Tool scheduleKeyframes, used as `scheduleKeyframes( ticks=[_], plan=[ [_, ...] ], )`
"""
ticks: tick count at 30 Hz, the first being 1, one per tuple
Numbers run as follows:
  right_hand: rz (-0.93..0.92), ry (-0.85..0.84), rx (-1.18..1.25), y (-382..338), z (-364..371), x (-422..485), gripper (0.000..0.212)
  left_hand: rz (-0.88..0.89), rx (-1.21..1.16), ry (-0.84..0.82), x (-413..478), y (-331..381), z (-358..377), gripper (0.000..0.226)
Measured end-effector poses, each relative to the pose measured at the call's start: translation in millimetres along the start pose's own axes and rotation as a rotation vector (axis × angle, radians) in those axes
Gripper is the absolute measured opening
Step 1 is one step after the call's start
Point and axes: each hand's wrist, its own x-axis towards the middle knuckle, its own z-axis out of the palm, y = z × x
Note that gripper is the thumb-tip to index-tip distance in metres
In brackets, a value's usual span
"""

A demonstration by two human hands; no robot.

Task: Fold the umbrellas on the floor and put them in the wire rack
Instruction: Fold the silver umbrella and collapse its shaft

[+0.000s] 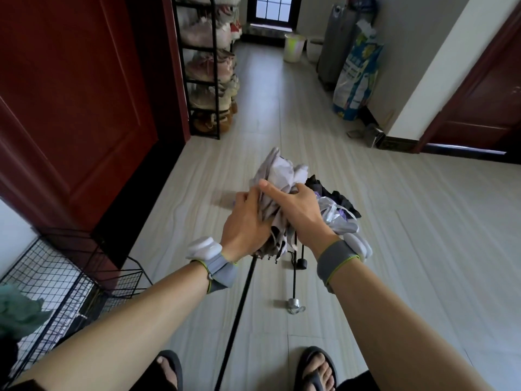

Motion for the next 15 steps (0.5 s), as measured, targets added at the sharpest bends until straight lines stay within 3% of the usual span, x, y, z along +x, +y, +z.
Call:
scheduleKeyframes(
  ticks=[3, 6, 8, 10, 12, 13, 15],
  plan=[
    [0.048, 0.046, 0.044, 8.8, -8.8, 5.9, 0.065, 0.058, -0.252, -0.111, -6.4, 2.0, 1.4, 0.056],
    [0.069, 0.146, 0.102, 10.8, -17.8, 10.5, 0.038, 0.104, -0.327, -0.219, -9.0, 3.5, -0.4, 0.06],
    [0.062, 0.165, 0.162, 6.6, -25.2, 6.8, 0.009, 0.056, -0.453, -0.076, -7.1, 6.8, -6.8, 0.045],
    [0.061, 0.12, 0.218, 3.4, -29.3, 3.1, 0.012, -0.061, -0.51, 0.127, 0.2, 4.9, -11.4, 0.059],
    [0.081, 0.059, 0.271, -0.6, -24.6, -1.2, 0.01, -0.143, -0.657, -0.026, 7.9, 1.6, -12.0, 0.087],
    [0.089, 0.042, 0.299, -2.2, -21.4, -2.9, 0.01, -0.132, -0.72, -0.161, 10.9, 0.2, -10.4, 0.089],
    [0.111, 0.019, 0.343, -5.9, -18.8, -3.3, 0.022, -0.094, -0.776, -0.277, 16.2, -3.6, -6.1, 0.089]
  ],
)
